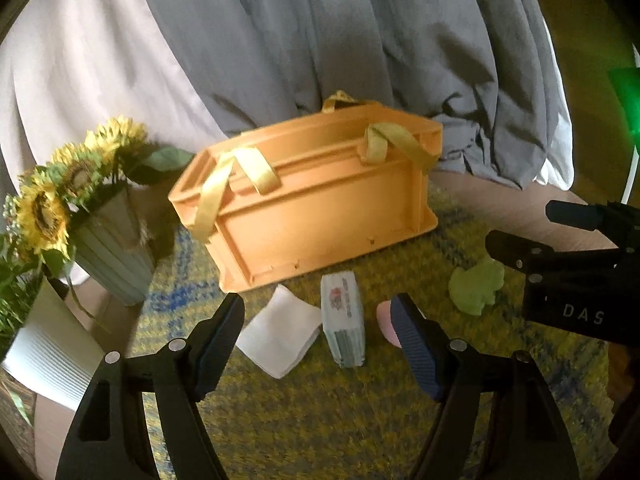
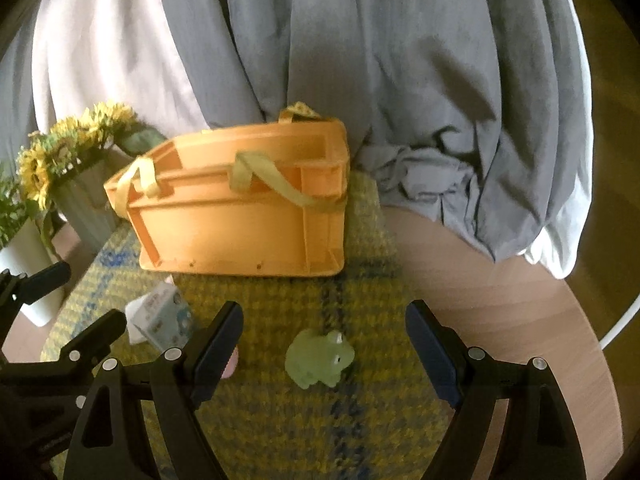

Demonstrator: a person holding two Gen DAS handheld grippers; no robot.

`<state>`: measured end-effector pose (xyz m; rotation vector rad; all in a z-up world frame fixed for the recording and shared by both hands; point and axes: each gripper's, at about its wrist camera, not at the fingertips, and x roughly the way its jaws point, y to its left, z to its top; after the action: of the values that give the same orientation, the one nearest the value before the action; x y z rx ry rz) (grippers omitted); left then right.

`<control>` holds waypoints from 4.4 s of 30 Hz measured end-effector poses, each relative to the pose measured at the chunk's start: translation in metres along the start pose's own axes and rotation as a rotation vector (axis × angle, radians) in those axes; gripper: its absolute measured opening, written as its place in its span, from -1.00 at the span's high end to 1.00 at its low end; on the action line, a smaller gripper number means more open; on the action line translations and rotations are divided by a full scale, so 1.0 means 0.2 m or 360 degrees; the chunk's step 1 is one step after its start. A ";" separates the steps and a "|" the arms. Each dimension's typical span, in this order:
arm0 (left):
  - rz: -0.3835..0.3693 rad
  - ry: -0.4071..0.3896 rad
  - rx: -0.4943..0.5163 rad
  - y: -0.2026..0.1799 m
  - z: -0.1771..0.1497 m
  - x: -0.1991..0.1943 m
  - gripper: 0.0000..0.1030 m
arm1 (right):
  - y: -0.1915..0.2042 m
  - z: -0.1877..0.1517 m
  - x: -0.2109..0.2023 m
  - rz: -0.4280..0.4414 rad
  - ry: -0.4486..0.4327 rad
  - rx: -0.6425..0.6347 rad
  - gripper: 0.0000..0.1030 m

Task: Organize soft objects
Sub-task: 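Move both tools back toward the remaining items on the runner, then grasp the white tissue pack with the left tool while the right tool grasps the green frog, then lift and carry the tissue pack and green frog over the orange crate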

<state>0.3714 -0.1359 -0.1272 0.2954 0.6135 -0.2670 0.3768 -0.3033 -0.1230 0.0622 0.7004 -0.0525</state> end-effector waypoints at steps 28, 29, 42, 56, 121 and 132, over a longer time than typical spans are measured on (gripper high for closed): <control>-0.0083 0.0190 -0.0019 -0.03 -0.06 0.28 -0.18 | -0.02 -0.14 0.37 0.0065 0.0287 0.0003 -0.50; -0.0087 0.0195 -0.0021 -0.03 -0.07 0.28 -0.17 | -0.01 -0.14 0.38 0.0066 0.0292 0.0002 -0.50; -0.0212 0.0280 -0.0090 -0.02 -0.07 0.35 0.44 | 0.01 -0.15 0.42 0.0080 0.0328 -0.0017 -0.10; -0.0210 0.0250 -0.0150 0.02 -0.06 0.29 0.46 | 0.05 -0.10 0.32 0.0094 0.0235 -0.0047 0.30; 0.0052 -0.0607 -0.0259 0.44 0.51 -0.39 0.46 | 0.30 0.55 -0.41 0.0282 -0.0723 -0.0089 0.31; 0.0094 -0.0678 -0.0242 0.48 0.64 -0.37 0.46 | 0.31 0.67 -0.36 0.0278 -0.0791 -0.0062 0.31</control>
<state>0.4118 -0.0809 0.0339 0.1032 0.2022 -0.2163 0.4131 -0.2505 0.0276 0.0694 0.1974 0.1111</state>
